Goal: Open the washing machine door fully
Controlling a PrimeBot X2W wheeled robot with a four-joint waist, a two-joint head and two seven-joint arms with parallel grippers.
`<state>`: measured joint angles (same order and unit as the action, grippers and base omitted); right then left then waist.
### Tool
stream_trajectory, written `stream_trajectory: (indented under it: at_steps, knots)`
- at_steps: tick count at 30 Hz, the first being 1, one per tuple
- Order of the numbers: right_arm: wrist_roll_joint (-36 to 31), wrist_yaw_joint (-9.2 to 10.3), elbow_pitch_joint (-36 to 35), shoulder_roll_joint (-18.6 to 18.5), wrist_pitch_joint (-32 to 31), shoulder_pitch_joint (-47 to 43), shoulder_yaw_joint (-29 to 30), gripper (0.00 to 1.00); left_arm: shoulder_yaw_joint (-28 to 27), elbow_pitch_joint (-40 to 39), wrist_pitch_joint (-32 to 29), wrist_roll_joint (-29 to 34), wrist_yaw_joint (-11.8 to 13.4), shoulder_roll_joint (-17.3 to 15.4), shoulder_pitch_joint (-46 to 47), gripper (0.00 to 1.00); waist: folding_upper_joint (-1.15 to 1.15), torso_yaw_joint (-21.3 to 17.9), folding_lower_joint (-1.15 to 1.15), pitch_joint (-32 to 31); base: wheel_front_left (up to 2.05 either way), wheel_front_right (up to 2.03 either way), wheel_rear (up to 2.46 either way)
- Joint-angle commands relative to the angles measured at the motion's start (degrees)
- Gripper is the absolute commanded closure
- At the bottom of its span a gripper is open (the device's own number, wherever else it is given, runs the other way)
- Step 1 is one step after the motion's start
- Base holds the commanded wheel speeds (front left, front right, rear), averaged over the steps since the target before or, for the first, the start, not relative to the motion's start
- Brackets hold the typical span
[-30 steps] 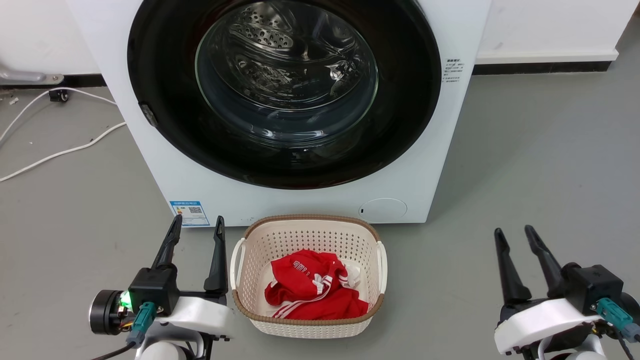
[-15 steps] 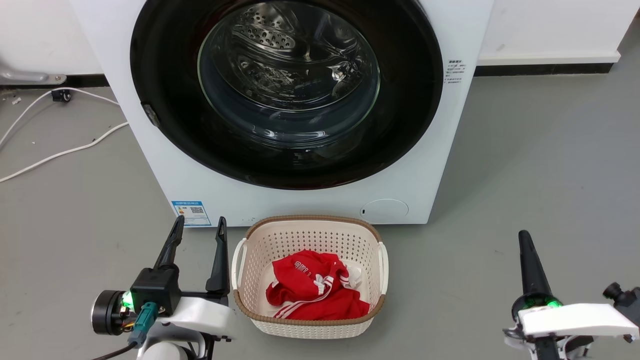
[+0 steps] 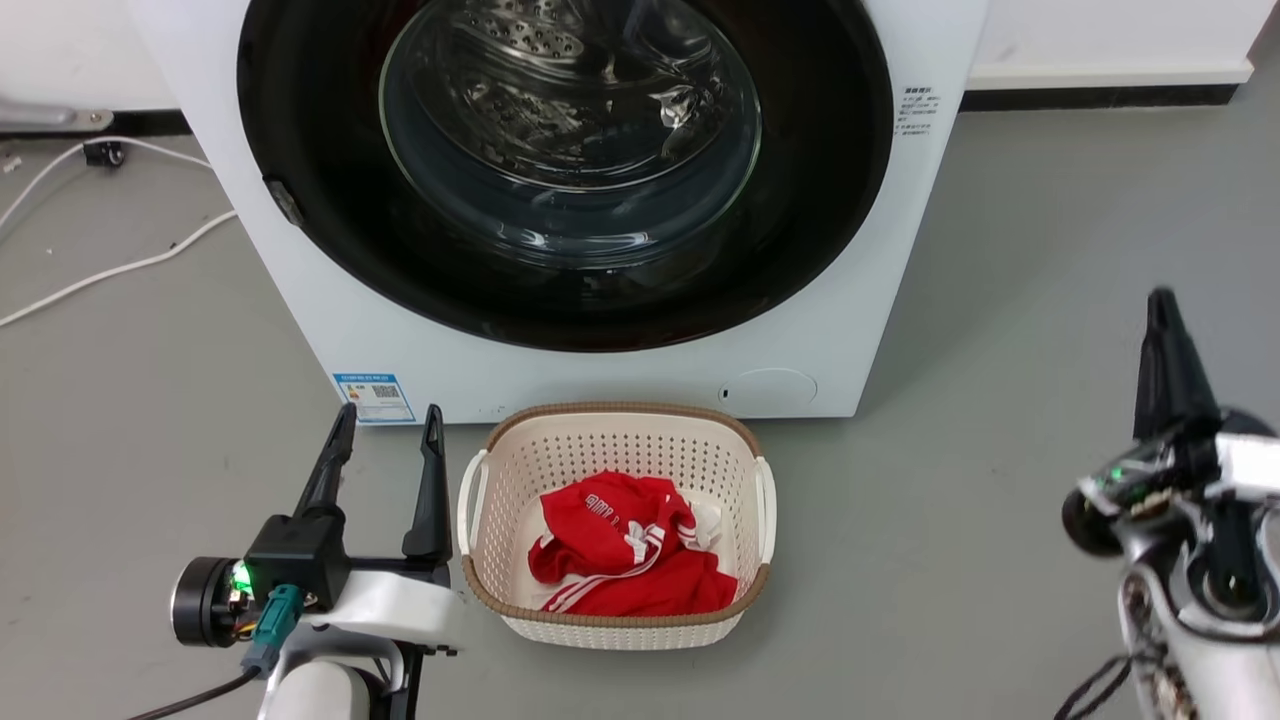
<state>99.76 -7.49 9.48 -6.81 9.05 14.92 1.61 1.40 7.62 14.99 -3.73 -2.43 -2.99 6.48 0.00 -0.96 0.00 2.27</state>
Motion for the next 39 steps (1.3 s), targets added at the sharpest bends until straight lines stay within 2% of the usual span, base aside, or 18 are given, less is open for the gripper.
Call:
stream_trajectory:
  at_steps: [1,10,17,27,39]
  knots:
    - [0.74,0.00,1.83,-1.79,-0.70,3.44,-0.24,1.00,-0.22,-0.36,0.28,-0.14,0.24,0.02,1.07,0.00,0.00,0.05,0.00,0.93,0.00,0.00,0.00]
    - [2.48,0.00,17.57,-11.09,-4.91,24.05,-5.86,1.00,0.00,-1.41,0.23,0.01,-0.48,0.08,4.87,0.00,0.00,1.44,0.00,6.68,0.00,0.00,0.00]
    - [1.59,0.00,29.56,-15.22,-11.95,40.41,-13.85,1.00,0.46,-1.59,0.23,0.43,-0.98,0.09,7.85,0.00,0.00,2.50,0.00,10.20,0.00,0.00,0.00]
    - [-0.96,0.00,43.52,-14.68,-21.35,56.59,-23.11,1.00,0.64,-2.12,0.23,0.29,-1.95,0.10,9.27,0.00,0.00,3.34,0.00,12.69,0.00,0.00,0.00]
    - [-6.29,0.00,59.79,-10.01,-28.64,72.78,-31.16,1.00,0.48,-3.05,0.23,0.11,-3.02,0.12,12.01,0.00,0.00,4.51,0.00,18.00,0.00,0.00,0.00]
